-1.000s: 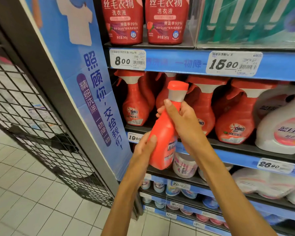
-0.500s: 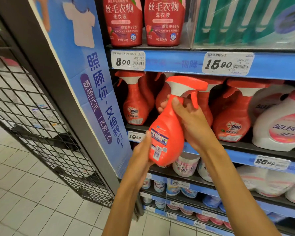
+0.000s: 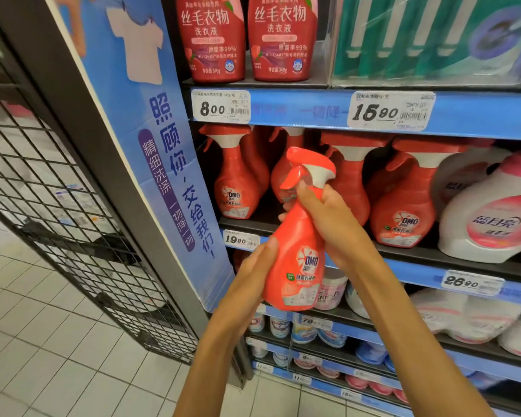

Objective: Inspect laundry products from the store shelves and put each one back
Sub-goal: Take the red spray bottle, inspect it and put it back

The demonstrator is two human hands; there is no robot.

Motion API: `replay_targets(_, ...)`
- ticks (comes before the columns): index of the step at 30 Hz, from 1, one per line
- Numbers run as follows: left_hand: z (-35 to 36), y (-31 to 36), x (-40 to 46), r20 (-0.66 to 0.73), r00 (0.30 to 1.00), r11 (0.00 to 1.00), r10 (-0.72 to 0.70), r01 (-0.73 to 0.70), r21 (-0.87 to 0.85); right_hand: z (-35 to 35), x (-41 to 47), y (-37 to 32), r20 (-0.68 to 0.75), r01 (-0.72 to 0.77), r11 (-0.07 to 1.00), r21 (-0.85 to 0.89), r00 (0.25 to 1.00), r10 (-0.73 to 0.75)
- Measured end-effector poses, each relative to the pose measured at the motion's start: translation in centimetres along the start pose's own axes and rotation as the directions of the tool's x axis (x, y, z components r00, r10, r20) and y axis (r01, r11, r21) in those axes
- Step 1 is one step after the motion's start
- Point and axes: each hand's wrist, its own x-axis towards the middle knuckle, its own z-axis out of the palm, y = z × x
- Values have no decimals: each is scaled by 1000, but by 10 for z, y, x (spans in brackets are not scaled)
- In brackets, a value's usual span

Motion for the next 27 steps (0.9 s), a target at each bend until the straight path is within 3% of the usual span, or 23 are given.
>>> replay_targets(2, 3, 4, -5, 9, 1000, 1000, -15, 15, -3, -2, 3, 0, -4, -78, 997, 6, 997, 78)
replay_targets(4, 9, 7, -9, 36, 999, 982, -29, 35, -186, -5, 6, 0, 9, -108, 993, 52, 994, 108)
replay_targets(7, 13, 8, -7, 51, 993, 872, -105, 117, -475, -9, 5, 2, 96, -221, 943, 249, 974, 203)
replay_targets(10, 14, 13, -9, 255, 966, 790, -50, 194, -582, -7, 3, 7, 120, -377, 862, 339, 926, 358)
replay_targets(14, 0, 11, -15, 310, 947, 858, -83, 226, -461, -6, 5, 15, 44, -413, 870, 270, 908, 417)
replay_targets(17, 5, 10, -15, 316, 946, 847, -65, 220, -484, -3, 5, 13, 44, -421, 873, 247, 904, 424)
replay_targets(22, 8, 7, -16, 29, 996, 953, -86, 91, -289, -4, 11, 5, 87, -184, 976, 116, 981, 174)
replay_targets(27, 7, -4, -13, -83, 995, 997, 60, -65, -53, -6, 4, -5, 207, 54, 998, 33, 976, -60)
